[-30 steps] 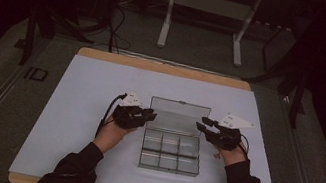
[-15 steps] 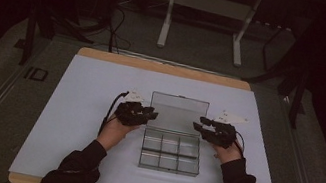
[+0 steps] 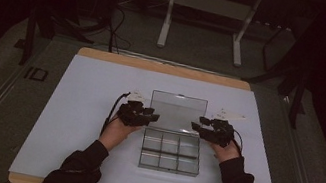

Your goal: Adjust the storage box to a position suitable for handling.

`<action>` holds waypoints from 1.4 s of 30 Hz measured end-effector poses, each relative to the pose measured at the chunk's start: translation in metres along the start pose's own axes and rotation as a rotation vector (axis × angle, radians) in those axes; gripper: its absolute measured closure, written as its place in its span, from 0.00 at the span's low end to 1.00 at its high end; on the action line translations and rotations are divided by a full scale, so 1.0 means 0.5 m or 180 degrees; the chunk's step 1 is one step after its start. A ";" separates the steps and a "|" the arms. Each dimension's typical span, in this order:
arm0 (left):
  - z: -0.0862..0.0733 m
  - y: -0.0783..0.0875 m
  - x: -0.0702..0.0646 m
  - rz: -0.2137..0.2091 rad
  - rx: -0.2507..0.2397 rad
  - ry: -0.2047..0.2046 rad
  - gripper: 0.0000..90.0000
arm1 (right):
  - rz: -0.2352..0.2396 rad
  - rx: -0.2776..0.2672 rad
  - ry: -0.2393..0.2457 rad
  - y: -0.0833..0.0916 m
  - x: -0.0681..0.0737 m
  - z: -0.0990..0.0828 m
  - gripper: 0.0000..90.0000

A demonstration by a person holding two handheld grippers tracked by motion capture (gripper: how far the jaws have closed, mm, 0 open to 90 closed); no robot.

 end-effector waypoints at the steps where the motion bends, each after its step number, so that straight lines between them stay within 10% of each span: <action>1: -0.001 -0.001 0.000 0.0008 0.0005 0.0002 0.67 | -0.0001 0.0015 -0.0014 -0.001 0.000 0.000 0.58; 42: -0.038 -0.036 0.005 0.0244 0.0490 0.0499 0.37 | -0.0013 0.0575 -0.0841 -0.027 -0.009 -0.035 0.46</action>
Point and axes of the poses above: each handheld gripper's, and its own axes: y roughly backward along the jaws, z roughly out of its top, x roughly to its left, the point moved 9 cm from there along -y, roughly forward along the jaws, and after that the axes turned 12 degrees about -x, right-handed, at the moved point
